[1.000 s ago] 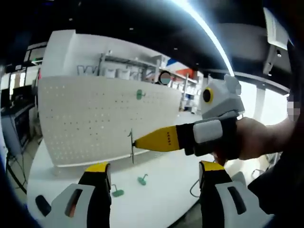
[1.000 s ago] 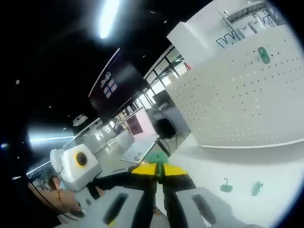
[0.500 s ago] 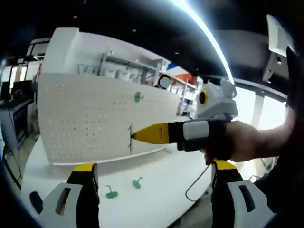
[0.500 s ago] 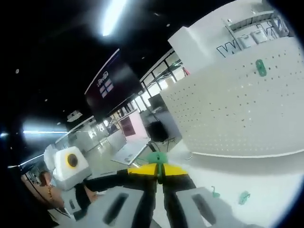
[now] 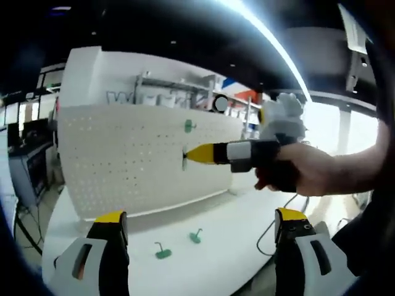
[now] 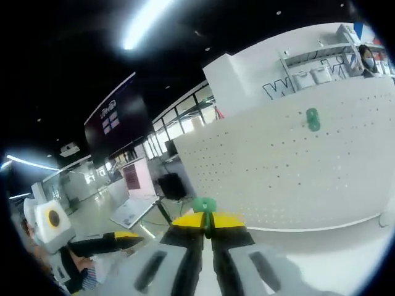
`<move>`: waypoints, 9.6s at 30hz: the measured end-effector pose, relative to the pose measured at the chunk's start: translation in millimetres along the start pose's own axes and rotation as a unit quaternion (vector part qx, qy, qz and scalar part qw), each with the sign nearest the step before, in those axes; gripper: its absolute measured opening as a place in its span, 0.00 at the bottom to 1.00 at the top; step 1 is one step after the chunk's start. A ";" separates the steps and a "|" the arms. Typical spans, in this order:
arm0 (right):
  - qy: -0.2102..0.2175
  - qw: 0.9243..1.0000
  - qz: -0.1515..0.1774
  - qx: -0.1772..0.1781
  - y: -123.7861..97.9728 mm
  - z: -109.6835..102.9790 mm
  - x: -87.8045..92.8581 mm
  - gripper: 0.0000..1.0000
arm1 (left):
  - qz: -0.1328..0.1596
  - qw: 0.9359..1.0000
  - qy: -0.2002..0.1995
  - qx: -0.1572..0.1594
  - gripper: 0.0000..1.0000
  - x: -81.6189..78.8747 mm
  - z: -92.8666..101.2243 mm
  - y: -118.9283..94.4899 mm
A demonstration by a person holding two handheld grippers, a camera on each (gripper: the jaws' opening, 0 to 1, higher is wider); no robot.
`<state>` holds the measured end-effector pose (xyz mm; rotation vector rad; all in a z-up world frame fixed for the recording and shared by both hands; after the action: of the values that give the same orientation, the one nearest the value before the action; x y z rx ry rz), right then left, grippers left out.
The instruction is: Insert the hook assembly into the mounting plate slot until the hook locks in place.
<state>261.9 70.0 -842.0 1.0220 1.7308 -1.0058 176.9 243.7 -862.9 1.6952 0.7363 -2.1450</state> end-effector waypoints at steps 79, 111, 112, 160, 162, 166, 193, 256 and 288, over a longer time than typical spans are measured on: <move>-0.064 0.944 0.182 0.266 79.9 166.2 -99.4 0.01 | -0.023 0.997 -0.055 -0.051 1.00 12.6 -34.9 -8.6; -0.034 0.959 0.151 0.237 48.1 157.5 -92.4 0.30 | -0.027 0.997 -0.055 -0.052 1.00 15.6 -27.4 -14.8; -0.037 0.961 0.146 0.234 44.4 155.7 -89.0 0.31 | -0.025 0.997 -0.060 -0.050 1.00 16.4 -26.8 -15.3; -0.138 0.975 -0.093 0.148 -114.1 123.8 83.2 0.45 | -0.063 0.996 -0.061 -0.029 1.00 34.9 -4.5 -15.1; -0.136 0.976 -0.102 0.139 -117.3 119.4 87.9 0.48 | -0.066 0.996 -0.062 -0.026 1.00 35.5 -3.2 -14.8; -0.136 0.976 -0.113 0.126 -125.1 113.0 95.9 0.52 | -0.070 0.995 -0.061 -0.020 1.00 36.2 0.4 -14.0; -0.226 0.956 -0.188 0.010 -146.0 106.5 127.5 0.50 | -0.080 0.993 -0.075 -0.042 1.00 46.0 4.0 -24.6; -0.548 0.746 -0.282 -0.250 83.9 122.5 160.1 0.09 | -0.109 0.982 -0.134 -0.074 1.00 68.5 -28.2 -26.7; -0.485 0.799 -0.308 -0.177 83.5 104.6 150.2 0.02 | -0.107 0.983 -0.132 -0.064 0.98 60.9 -29.2 -18.4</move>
<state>323.2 35.6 -1030.5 -0.3627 1.2426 -1.2175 175.2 279.9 -922.8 1.2850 0.9891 -2.3478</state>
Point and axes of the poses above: the point that each gripper's makers call its tool centre point, and the gripper's own axes: y roughly forward along the fingers, z roughly to its right, x roughly out of its underside, the point moved 9 cm from there along -y, roughly backward along the fingers, and after that the axes turned 12 degrees about x, right-handed, at the moved point
